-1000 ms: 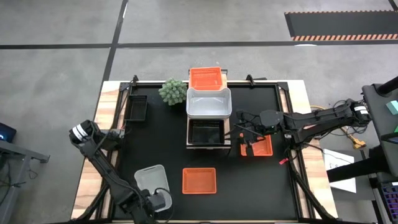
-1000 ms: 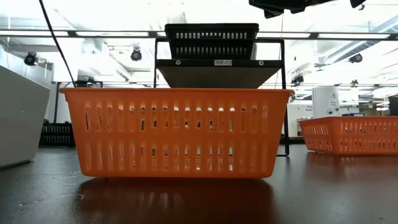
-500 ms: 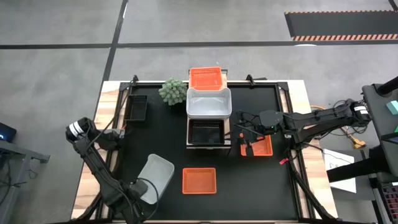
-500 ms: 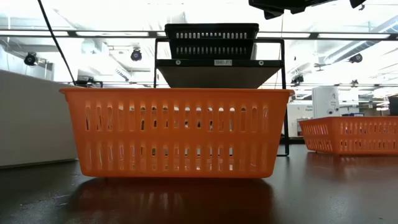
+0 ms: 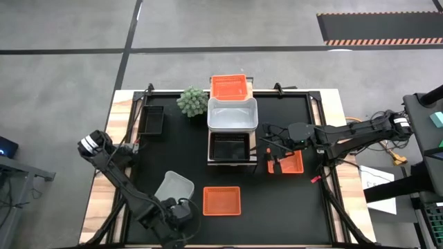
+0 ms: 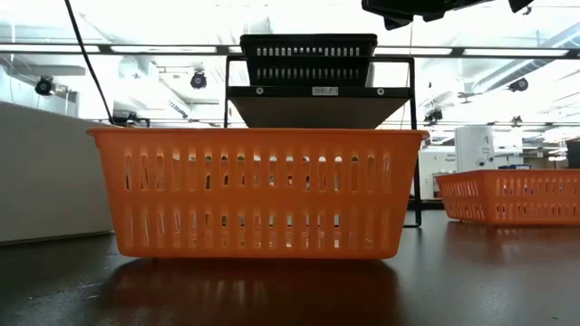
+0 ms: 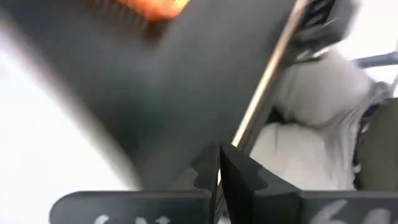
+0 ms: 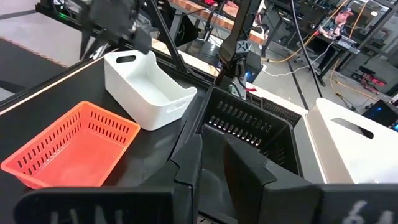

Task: Stack baskets on shelf by color
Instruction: Stack the gray bin into the gray bins on the shelf

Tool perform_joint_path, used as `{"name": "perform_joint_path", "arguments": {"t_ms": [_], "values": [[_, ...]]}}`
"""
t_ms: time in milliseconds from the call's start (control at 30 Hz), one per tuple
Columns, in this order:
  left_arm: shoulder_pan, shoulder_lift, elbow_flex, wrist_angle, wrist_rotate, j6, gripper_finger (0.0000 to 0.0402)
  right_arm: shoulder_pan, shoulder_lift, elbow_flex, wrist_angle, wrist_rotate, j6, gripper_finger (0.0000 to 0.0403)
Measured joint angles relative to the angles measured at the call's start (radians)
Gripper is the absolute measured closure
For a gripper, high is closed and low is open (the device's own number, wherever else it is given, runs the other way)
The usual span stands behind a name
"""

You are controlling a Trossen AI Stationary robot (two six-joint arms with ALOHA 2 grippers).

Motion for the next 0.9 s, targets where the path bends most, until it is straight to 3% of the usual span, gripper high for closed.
{"name": "perform_joint_path", "arguments": {"t_ms": [133,200,333,433,600,700,900], "values": [[0.001,0.0,-0.006,-0.22,0.147,-0.205,0.0401,0.0,0.0,0.0,0.0,0.0,-0.001,0.0346],[-0.01,0.0,-0.006,-0.316,0.169,-0.261,0.0401,0.0,0.0,0.0,0.0,0.0,-0.001,0.0346],[-0.025,-0.01,-0.005,-0.253,0.136,-0.219,0.0401,0.0,0.0,0.0,0.0,0.0,-0.002,0.0346],[-0.025,-0.011,-0.008,-0.144,0.03,-0.102,0.0401,0.0,0.0,0.0,0.0,0.0,-0.002,0.0346],[-0.024,-0.011,-0.028,0.093,-0.171,0.217,0.0401,0.0,-0.001,0.0,0.016,0.001,0.003,0.0346],[-0.008,-0.011,-0.032,0.187,-0.185,0.426,0.0401,0.0,-0.007,0.0,0.049,0.001,0.023,0.0346],[0.058,-0.057,-0.073,0.191,-0.171,0.78,0.0401,0.0,-0.006,0.0,0.117,0.0,0.046,0.0346]]}}
